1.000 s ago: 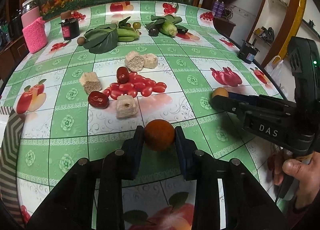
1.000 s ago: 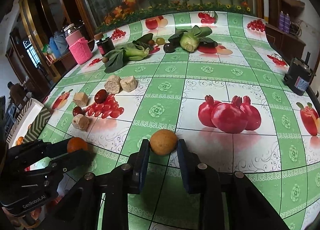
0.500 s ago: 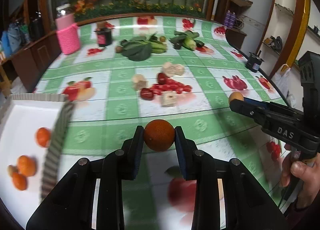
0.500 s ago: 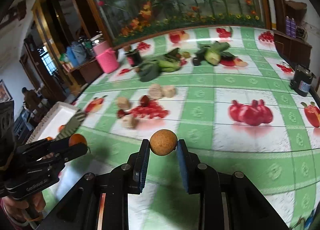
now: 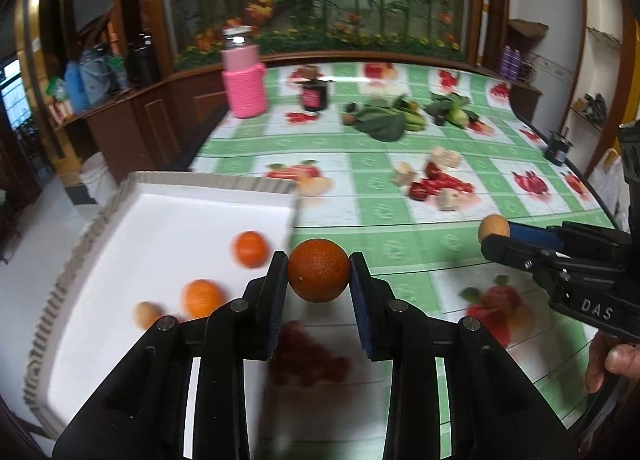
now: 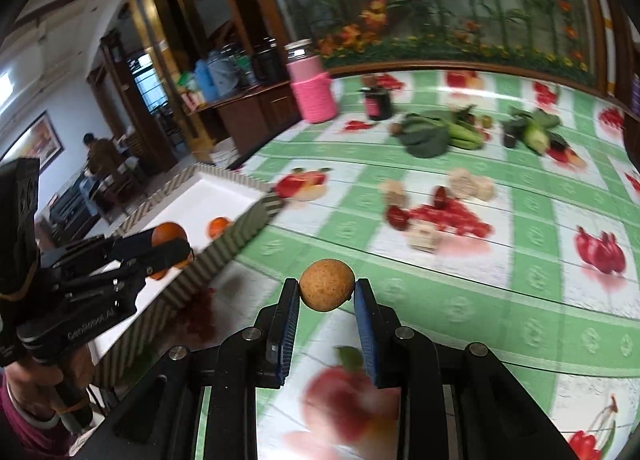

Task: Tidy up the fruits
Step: 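Carry the orange and tan fruit into the white tray and open both tools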

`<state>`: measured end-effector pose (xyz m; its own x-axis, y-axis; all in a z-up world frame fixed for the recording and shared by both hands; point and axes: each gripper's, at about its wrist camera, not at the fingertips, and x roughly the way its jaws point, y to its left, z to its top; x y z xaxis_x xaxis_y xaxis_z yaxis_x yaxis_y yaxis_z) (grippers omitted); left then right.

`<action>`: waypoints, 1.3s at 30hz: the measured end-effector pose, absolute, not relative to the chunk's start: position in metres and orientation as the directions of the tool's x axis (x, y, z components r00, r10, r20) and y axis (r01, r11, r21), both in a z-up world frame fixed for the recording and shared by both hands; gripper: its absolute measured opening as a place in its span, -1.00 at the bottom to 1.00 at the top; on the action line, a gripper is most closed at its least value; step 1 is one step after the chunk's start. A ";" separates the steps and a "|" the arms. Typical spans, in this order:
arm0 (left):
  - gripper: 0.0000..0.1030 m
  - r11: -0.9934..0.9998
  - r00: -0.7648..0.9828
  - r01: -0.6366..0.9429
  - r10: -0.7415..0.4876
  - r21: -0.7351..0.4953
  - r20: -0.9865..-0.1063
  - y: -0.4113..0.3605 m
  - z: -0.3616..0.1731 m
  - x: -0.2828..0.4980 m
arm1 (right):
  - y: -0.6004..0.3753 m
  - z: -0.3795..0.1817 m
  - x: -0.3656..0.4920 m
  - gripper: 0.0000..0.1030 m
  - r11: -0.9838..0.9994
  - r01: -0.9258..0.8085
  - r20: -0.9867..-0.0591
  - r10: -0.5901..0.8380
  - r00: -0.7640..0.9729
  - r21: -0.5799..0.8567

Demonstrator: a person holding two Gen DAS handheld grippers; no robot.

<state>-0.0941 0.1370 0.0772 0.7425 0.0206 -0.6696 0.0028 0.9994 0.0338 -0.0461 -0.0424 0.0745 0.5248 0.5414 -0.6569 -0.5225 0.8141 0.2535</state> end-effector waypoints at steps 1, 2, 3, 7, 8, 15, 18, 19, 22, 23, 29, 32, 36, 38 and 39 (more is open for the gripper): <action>-0.42 0.999 0.745 -0.012 0.032 0.035 -0.666 0.144 0.079 -0.096 | -0.036 0.076 -0.047 -0.47 0.809 -0.532 -0.657 0.546 0.520 0.251; -0.42 0.999 0.748 -0.026 0.043 0.036 -0.662 0.150 0.080 -0.099 | -0.029 0.077 -0.048 -0.47 0.803 -0.543 -0.659 0.549 0.514 0.246; -0.42 0.999 0.750 -0.038 0.054 0.038 -0.659 0.156 0.081 -0.101 | -0.020 0.078 -0.049 -0.47 0.796 -0.556 -0.661 0.554 0.507 0.240; -0.41 0.995 0.754 -0.086 0.095 0.047 -0.650 0.180 0.085 -0.109 | 0.005 0.082 -0.054 -0.47 0.769 -0.596 -0.659 0.574 0.486 0.231; -0.41 0.994 0.755 -0.094 0.104 0.049 -0.648 0.184 0.086 -0.110 | 0.011 0.083 -0.056 -0.47 0.762 -0.607 -0.659 0.579 0.480 0.227; -0.41 0.987 0.748 -0.148 0.157 0.068 -0.645 0.211 0.086 -0.119 | 0.044 0.089 -0.065 -0.47 0.723 -0.658 -0.663 0.600 0.447 0.210; -0.41 0.983 0.742 -0.169 0.174 0.070 -0.648 0.222 0.084 -0.122 | 0.055 0.091 -0.067 -0.47 0.707 -0.677 -0.665 0.607 0.434 0.204; -0.41 0.982 0.739 -0.175 0.179 0.071 -0.649 0.226 0.084 -0.123 | 0.058 0.091 -0.068 -0.47 0.703 -0.683 -0.666 0.609 0.431 0.200; -0.41 0.979 0.731 -0.189 0.191 0.074 -0.655 0.236 0.081 -0.126 | 0.071 0.092 -0.071 -0.47 0.686 -0.702 -0.670 0.614 0.417 0.192; -0.41 0.979 0.728 -0.192 0.193 0.075 -0.658 0.239 0.079 -0.127 | 0.074 0.093 -0.072 -0.47 0.682 -0.706 -0.671 0.616 0.412 0.192; -0.41 0.975 0.693 -0.218 0.182 0.038 -0.698 0.265 0.067 -0.134 | 0.098 0.090 -0.078 -0.47 0.641 -0.744 -0.683 0.629 0.371 0.186; -0.41 0.974 0.681 -0.225 0.183 0.036 -0.709 0.271 0.062 -0.138 | 0.112 0.085 -0.080 -0.47 0.623 -0.761 -0.697 0.627 0.349 0.179; -0.42 0.976 0.665 -0.215 0.159 0.016 -0.730 0.275 0.056 -0.139 | 0.129 0.078 -0.081 -0.47 0.602 -0.782 -0.721 0.613 0.324 0.161; -0.42 0.977 0.660 -0.213 0.151 0.009 -0.736 0.276 0.054 -0.140 | 0.136 0.074 -0.081 -0.47 0.591 -0.791 -0.730 0.610 0.310 0.158; -0.42 0.977 0.657 -0.211 0.148 0.008 -0.739 0.277 0.053 -0.139 | 0.139 0.072 -0.080 -0.47 0.586 -0.795 -0.735 0.607 0.303 0.156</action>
